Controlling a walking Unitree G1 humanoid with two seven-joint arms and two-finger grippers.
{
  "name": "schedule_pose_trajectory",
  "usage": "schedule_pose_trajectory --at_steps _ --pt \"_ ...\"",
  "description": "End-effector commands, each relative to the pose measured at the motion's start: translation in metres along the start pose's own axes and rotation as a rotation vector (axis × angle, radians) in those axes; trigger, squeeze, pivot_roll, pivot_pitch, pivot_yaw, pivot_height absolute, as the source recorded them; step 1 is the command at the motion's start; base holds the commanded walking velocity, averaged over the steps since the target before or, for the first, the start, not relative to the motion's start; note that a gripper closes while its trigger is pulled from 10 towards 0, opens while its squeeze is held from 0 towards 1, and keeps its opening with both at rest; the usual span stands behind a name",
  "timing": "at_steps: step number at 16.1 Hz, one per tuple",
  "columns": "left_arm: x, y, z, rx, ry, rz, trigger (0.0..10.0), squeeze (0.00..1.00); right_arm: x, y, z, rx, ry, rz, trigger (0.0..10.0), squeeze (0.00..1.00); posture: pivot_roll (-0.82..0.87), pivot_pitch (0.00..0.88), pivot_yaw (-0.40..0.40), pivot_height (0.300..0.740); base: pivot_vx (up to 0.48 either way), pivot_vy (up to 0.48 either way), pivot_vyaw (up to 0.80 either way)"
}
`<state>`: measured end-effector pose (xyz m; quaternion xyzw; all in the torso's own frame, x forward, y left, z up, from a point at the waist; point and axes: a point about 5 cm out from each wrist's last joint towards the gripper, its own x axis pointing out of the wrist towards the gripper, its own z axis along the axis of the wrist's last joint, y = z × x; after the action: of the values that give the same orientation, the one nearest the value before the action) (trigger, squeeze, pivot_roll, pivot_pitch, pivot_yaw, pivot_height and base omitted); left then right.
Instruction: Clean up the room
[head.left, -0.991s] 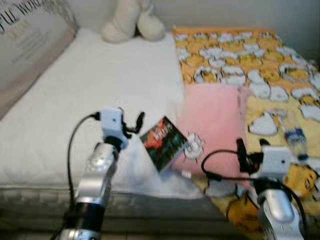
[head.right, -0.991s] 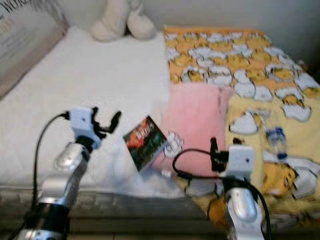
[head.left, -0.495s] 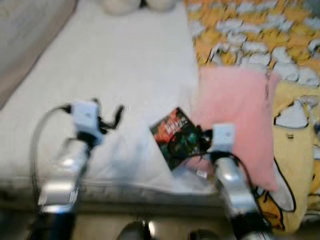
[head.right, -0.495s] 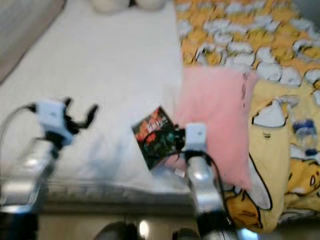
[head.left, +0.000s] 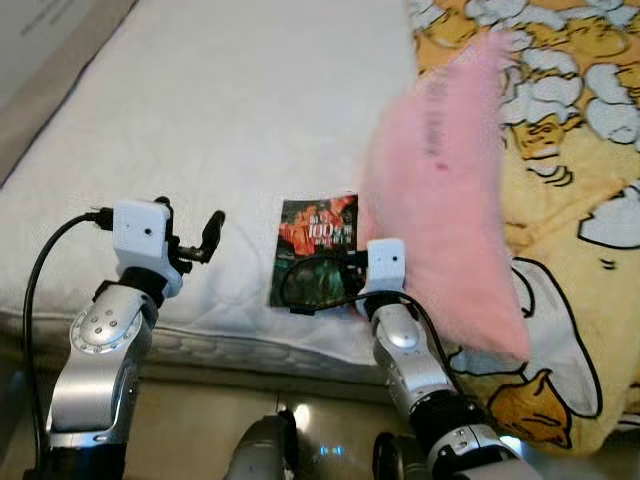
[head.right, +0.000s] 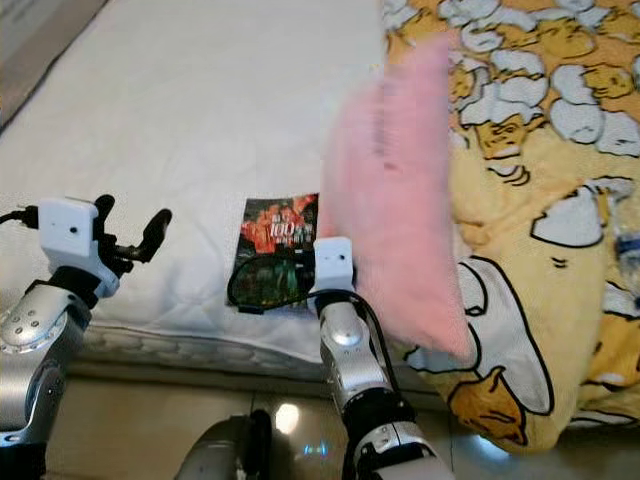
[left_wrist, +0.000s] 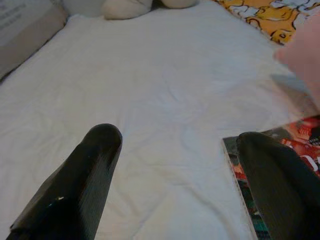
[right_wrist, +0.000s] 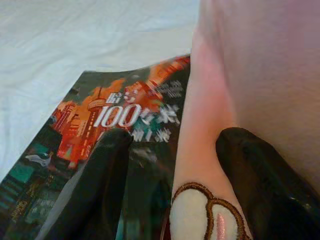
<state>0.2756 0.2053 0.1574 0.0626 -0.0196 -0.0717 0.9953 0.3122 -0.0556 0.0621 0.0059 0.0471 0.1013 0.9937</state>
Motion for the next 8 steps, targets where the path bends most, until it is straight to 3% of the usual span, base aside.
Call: schedule_pose_trajectory --at_steps 1,4,6,8 --pt "0.001 -0.004 -0.002 -0.012 0.012 -0.004 10.0 0.0 0.0 0.01 -0.004 0.018 0.034 0.001 10.0 0.0 0.27 0.27 0.043 0.736 0.0 0.0 0.0" --pt "0.005 -0.009 -0.003 -0.039 0.018 -0.016 10.0 0.0 0.0 -0.017 0.004 -0.007 -0.027 -0.098 10.0 0.0 0.23 0.248 0.035 0.736 0.0 0.0 0.0" --pt "0.01 -0.017 -0.005 -0.065 0.017 -0.034 10.0 0.0 -0.009 -0.04 0.011 -0.047 -0.096 -0.168 10.0 0.0 0.19 0.221 0.034 0.736 0.0 0.0 0.0" --pt "0.025 -0.037 -0.006 -0.099 -0.012 -0.102 10.0 0.0 -0.042 -0.072 0.024 -0.119 -0.194 -0.29 10.0 0.0 0.12 0.151 0.034 0.736 0.0 0.0 0.0"
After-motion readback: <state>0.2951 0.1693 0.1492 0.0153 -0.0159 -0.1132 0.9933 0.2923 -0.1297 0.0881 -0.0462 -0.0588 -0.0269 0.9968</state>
